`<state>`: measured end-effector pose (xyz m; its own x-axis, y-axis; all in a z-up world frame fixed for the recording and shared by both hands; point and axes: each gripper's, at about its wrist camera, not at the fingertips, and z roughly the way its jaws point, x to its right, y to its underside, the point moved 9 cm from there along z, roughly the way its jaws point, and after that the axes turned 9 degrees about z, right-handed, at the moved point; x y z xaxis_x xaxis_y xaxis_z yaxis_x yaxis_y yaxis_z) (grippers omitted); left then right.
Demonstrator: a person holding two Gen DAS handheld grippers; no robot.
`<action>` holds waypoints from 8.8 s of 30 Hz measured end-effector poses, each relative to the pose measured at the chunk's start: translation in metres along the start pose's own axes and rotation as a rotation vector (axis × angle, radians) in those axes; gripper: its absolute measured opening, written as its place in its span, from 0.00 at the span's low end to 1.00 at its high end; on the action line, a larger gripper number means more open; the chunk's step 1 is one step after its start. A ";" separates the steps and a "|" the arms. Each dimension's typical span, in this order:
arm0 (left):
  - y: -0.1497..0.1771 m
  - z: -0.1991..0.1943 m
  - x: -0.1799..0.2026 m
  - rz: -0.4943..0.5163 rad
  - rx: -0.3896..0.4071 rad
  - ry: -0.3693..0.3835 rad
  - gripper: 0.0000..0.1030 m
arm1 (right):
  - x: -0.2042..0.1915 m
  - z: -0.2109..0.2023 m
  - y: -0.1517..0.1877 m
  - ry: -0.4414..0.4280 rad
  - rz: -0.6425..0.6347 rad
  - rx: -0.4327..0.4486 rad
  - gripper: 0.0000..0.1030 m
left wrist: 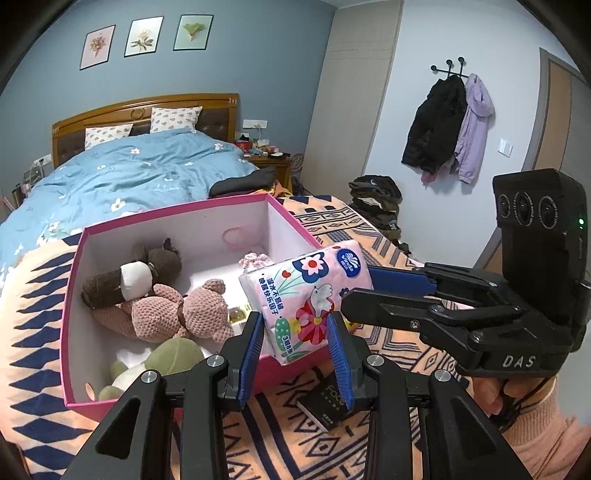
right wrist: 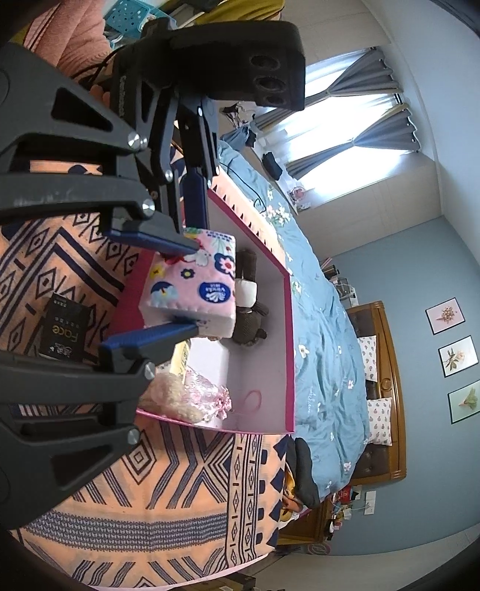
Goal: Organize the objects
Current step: 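Lower the floral tissue pack into the pink box and open the right gripper, then move the right gripper back to the black Face tissue pack, then close the right gripper on the black Face tissue pack, then lift the black Face tissue pack and carry it over the pink box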
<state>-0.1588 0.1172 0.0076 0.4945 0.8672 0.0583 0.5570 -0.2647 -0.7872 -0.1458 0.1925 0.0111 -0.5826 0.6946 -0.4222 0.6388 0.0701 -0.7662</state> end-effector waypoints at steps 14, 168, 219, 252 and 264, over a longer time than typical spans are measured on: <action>-0.008 0.015 -0.008 -0.012 -0.015 -0.009 0.34 | 0.012 0.011 -0.009 0.019 0.012 -0.005 0.40; 0.134 0.059 0.042 -0.128 -0.262 0.120 0.30 | 0.053 0.051 0.131 -0.001 0.227 -0.256 0.36; 0.086 0.018 0.040 -0.063 -0.130 0.077 0.30 | 0.016 0.008 0.085 -0.006 0.113 -0.127 0.36; 0.056 0.011 0.032 -0.027 -0.087 0.035 0.30 | 0.006 0.005 0.046 -0.013 0.061 -0.055 0.38; 0.039 0.008 0.029 -0.003 -0.066 0.014 0.30 | 0.010 0.005 0.034 -0.004 0.058 -0.037 0.38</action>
<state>-0.1283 0.1358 -0.0265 0.5019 0.8621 0.0699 0.6013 -0.2897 -0.7447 -0.1325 0.1978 -0.0218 -0.5460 0.6954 -0.4672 0.6897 0.0565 -0.7219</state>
